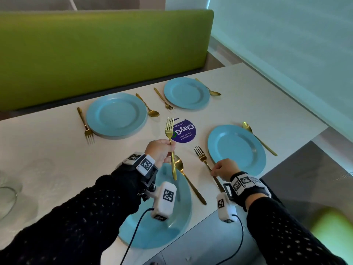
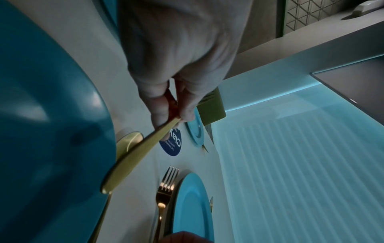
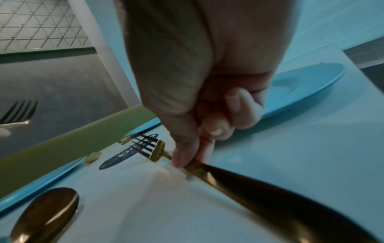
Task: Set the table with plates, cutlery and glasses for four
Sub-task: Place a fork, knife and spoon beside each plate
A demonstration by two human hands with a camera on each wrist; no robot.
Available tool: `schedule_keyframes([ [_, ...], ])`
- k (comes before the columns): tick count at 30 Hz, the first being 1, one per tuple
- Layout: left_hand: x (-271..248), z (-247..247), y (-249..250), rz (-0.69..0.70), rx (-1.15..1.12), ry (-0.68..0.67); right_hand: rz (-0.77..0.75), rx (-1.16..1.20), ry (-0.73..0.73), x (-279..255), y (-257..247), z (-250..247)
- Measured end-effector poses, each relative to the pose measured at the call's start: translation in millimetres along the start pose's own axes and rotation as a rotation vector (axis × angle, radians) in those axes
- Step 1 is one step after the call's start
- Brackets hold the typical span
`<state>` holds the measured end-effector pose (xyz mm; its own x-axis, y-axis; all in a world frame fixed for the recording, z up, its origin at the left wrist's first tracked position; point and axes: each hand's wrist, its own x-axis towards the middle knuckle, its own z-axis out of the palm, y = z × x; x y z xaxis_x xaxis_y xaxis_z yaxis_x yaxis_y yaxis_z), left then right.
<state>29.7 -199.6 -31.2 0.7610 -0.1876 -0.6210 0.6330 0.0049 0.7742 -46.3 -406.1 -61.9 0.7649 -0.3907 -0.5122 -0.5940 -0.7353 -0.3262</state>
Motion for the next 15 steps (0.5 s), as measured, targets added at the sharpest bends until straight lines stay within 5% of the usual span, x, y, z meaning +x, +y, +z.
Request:
schedule_keyframes([
  [15, 3.9, 4.7, 2.9, 0.010, 0.020, 0.010, 0.093, -0.155, 0.161, 1.9, -8.7, -4.2],
])
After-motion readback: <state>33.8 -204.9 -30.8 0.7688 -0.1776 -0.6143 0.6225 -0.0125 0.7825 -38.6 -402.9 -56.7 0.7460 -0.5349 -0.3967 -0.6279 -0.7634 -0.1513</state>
